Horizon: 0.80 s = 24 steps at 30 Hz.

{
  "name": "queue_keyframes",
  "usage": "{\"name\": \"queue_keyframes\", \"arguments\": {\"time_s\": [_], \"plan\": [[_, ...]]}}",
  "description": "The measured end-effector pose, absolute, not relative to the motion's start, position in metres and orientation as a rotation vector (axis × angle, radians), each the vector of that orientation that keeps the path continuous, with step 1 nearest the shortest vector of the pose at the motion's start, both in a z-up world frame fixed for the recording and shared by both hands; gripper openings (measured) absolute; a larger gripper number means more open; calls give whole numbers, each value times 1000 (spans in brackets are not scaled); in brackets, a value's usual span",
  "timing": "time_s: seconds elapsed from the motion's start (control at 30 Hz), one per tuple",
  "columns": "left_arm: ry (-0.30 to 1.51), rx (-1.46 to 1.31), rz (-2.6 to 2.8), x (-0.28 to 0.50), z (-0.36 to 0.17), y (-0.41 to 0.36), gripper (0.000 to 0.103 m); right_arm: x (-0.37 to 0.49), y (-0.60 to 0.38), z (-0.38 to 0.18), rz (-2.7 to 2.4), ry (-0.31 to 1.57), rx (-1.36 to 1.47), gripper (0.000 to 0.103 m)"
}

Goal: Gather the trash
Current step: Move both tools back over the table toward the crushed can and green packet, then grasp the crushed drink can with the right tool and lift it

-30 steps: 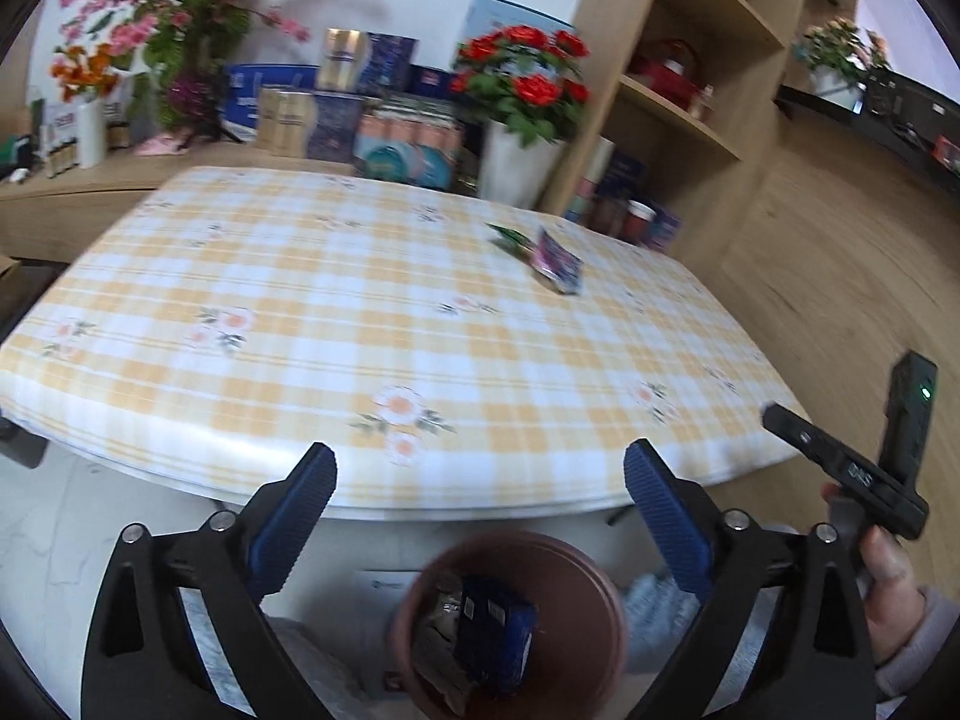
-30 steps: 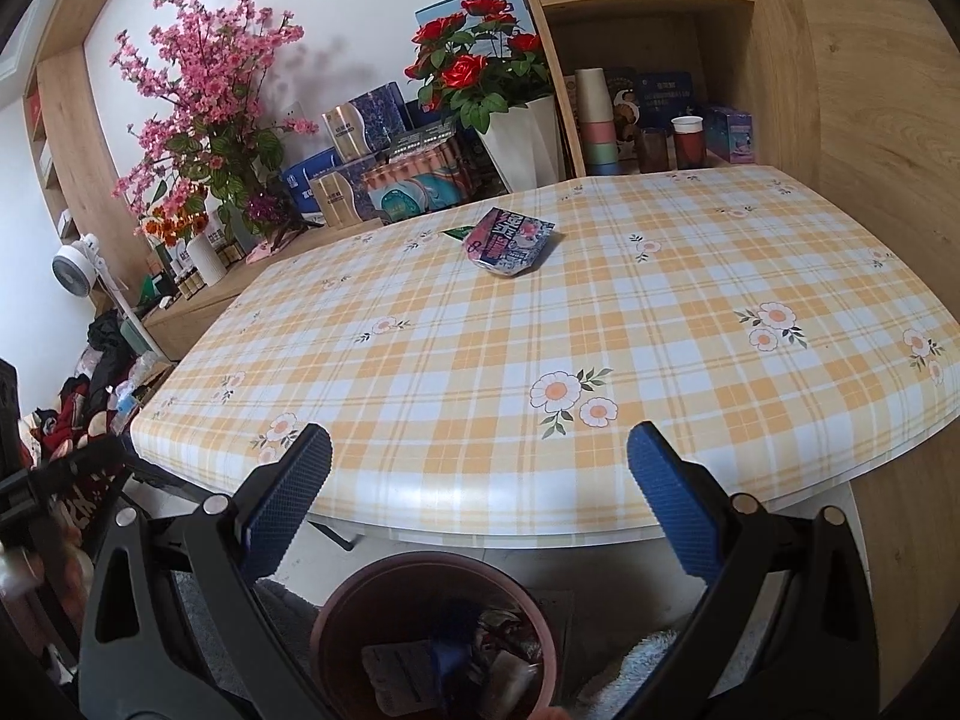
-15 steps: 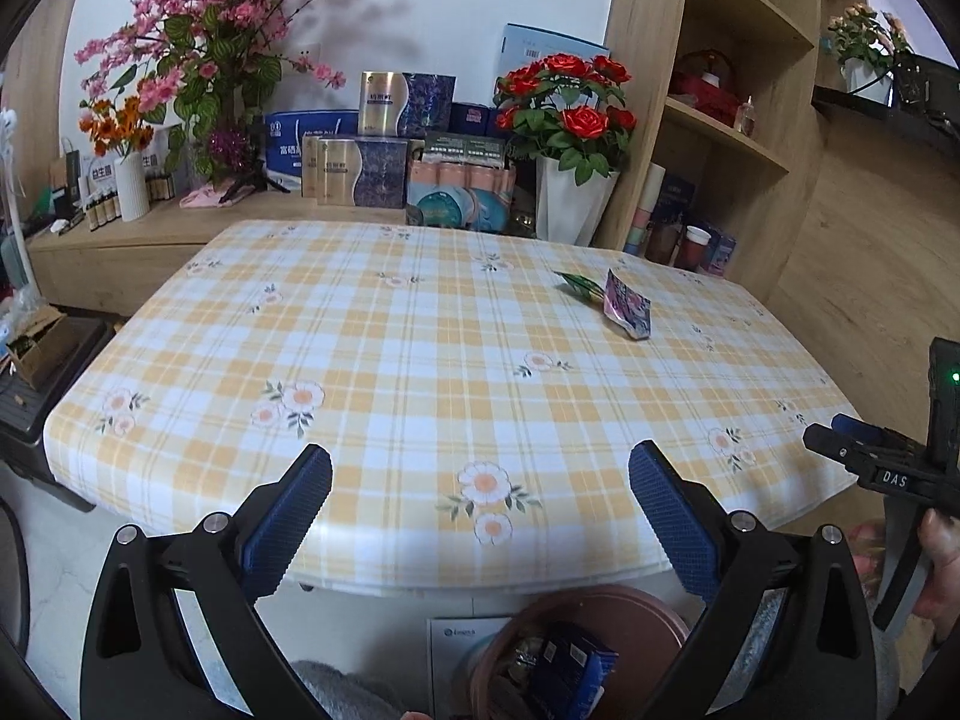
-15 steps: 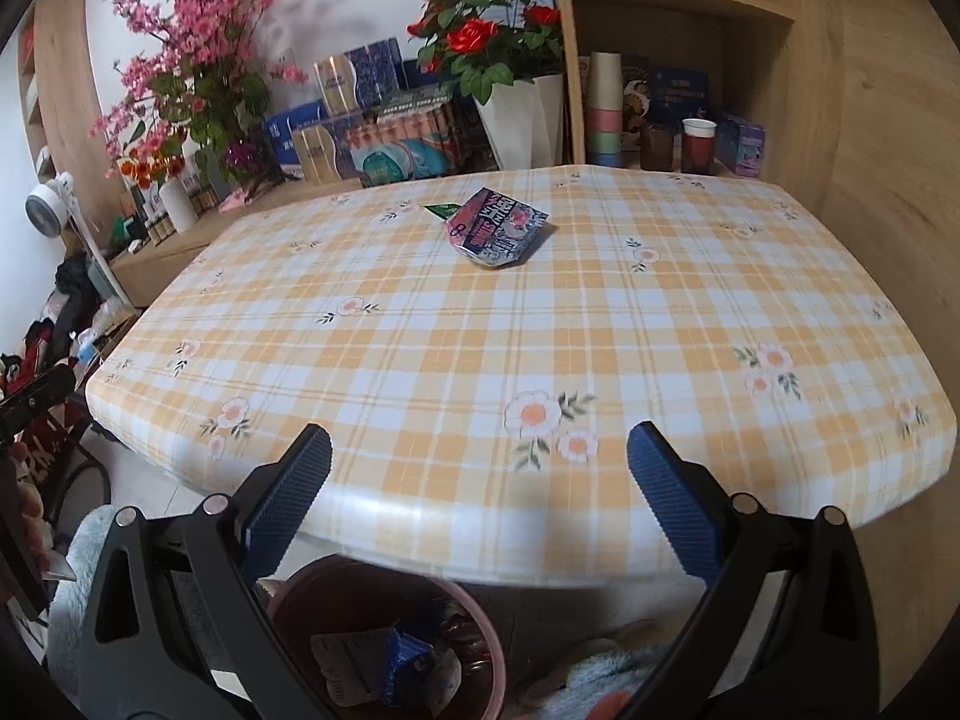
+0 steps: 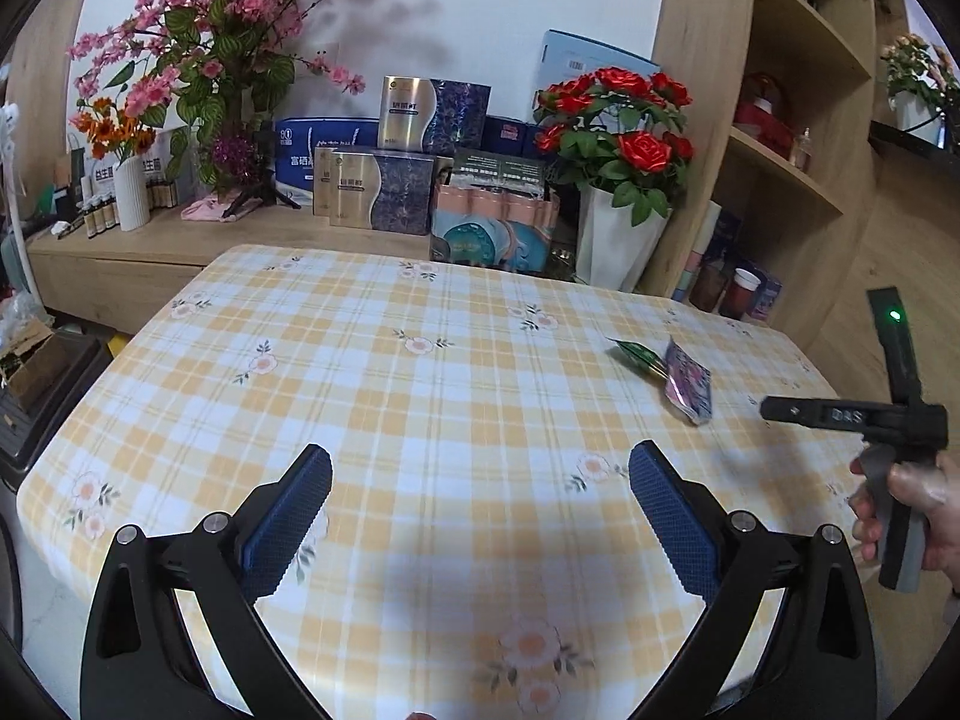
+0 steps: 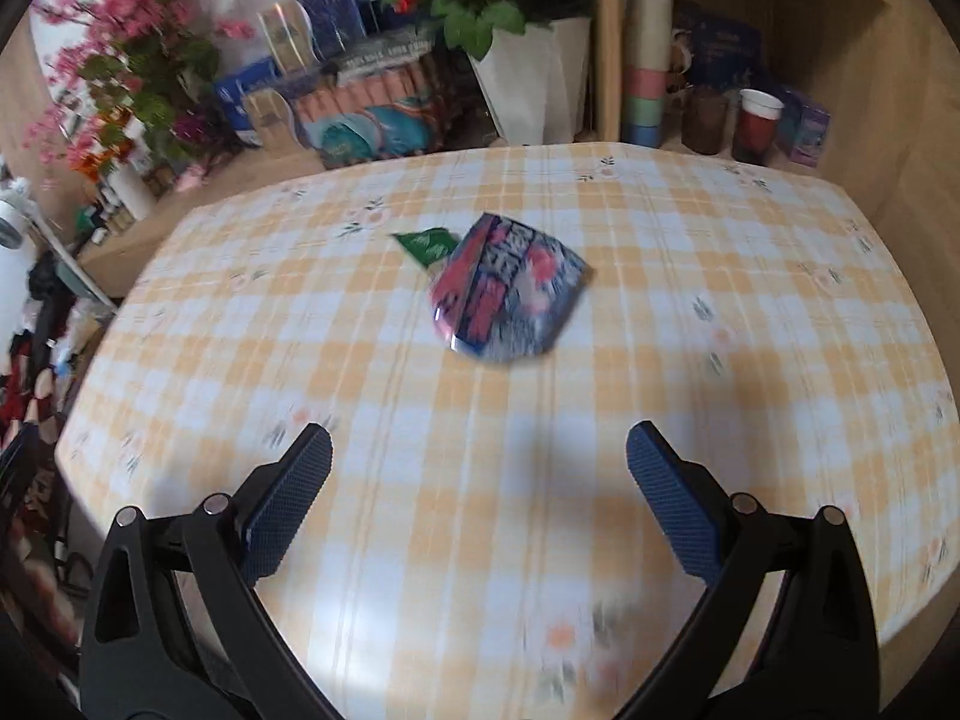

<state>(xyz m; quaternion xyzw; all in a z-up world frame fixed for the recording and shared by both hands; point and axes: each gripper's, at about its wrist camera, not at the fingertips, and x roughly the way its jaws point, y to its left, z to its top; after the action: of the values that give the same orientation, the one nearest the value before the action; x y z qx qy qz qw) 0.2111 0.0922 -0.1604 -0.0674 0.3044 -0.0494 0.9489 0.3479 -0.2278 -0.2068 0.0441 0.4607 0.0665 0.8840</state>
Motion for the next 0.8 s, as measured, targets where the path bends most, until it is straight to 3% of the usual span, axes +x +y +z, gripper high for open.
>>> {"name": "queue_keyframes", "arguments": {"time_s": [0.37,0.5,0.57,0.73,0.8], "plan": [[655,-134,-59,274,-187,106,96,484,-221,-254,-52,1084,213,91],[695,-151,-83,286,-196,106,82,495,-227,-265,-95,1110,258,88],[709,-162,-98,291,-199,104,80,492,-227,-265,-85,1113,256,83],[745,-175,-158,302,-205,87,72,477,-245,-258,-12,1132,321,44],[760,-171,-190,305,-206,73,70,467,-257,-252,18,1125,356,34]]}}
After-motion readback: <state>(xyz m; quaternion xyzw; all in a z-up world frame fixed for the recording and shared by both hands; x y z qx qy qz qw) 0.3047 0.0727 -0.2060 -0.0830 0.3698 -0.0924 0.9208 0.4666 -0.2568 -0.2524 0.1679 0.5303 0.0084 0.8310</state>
